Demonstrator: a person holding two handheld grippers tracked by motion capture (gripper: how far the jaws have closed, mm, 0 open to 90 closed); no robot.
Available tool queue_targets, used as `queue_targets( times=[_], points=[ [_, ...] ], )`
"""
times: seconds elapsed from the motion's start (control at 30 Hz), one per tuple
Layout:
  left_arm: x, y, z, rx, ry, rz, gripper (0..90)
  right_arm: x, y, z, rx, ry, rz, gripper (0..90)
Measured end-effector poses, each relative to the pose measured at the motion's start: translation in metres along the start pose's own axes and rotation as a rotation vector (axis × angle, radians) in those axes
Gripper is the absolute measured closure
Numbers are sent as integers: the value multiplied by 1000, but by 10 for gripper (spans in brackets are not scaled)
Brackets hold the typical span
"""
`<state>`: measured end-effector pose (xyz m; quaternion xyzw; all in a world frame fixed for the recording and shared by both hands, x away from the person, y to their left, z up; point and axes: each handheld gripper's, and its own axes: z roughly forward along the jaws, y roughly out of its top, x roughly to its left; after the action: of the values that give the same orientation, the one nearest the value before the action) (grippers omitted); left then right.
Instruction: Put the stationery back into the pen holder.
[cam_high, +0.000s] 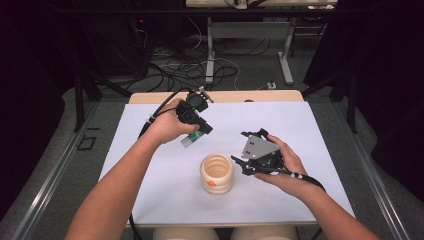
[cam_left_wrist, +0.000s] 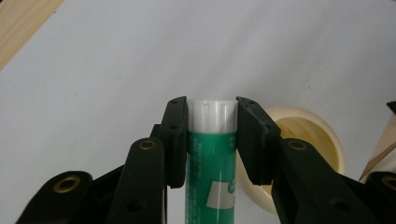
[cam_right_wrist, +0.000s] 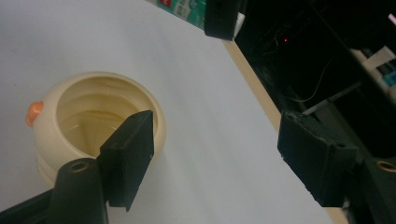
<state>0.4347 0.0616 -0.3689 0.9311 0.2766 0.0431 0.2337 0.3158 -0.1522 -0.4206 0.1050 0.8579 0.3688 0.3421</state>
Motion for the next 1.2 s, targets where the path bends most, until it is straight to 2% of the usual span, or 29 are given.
queue_targets(
  times=[0.27, 0.33, 0.4, 0.53, 0.6, 0.67, 0.73, 0.97, 1.0, 1.03, 1.17, 1.2],
  points=[
    [-2, 5, 6, 11, -12, -11, 658, 18, 14, 9, 23, -24, -260, 301],
    [-3, 6, 6, 8, -12, -11, 658, 24, 17, 11, 28, -36, -304, 307],
    [-3, 7, 6, 10, -16, -9, 658, 27, 19, 13, 23, -43, -368, 307],
    [-4, 8, 6, 10, -22, -14, 658, 36, 24, 16, 36, -57, -452, 324],
    [-5, 9, 7, 14, -23, -10, 658, 41, 25, 19, 13, -59, -498, 337],
    [-5, 9, 8, 13, -25, -15, 658, 45, 29, 22, 11, -64, -608, 359],
    [-6, 9, 9, 10, -26, -20, 658, 47, 29, 23, 13, -62, -614, 359],
    [-8, 13, 8, 9, -36, -20, 658, 54, 34, 30, 41, -79, -746, 365],
    [-9, 14, 8, 7, -36, -20, 658, 56, 34, 31, 27, -95, -765, 367],
    [-9, 15, 8, 4, -38, -21, 658, 56, 36, 31, 46, -80, -795, 369],
    [-13, 18, 9, 4, -47, -19, 658, 62, 38, 35, 59, -99, -872, 376],
    [-14, 19, 9, 4, -51, -19, 658, 62, 38, 35, 59, -99, -872, 376]
  ],
)
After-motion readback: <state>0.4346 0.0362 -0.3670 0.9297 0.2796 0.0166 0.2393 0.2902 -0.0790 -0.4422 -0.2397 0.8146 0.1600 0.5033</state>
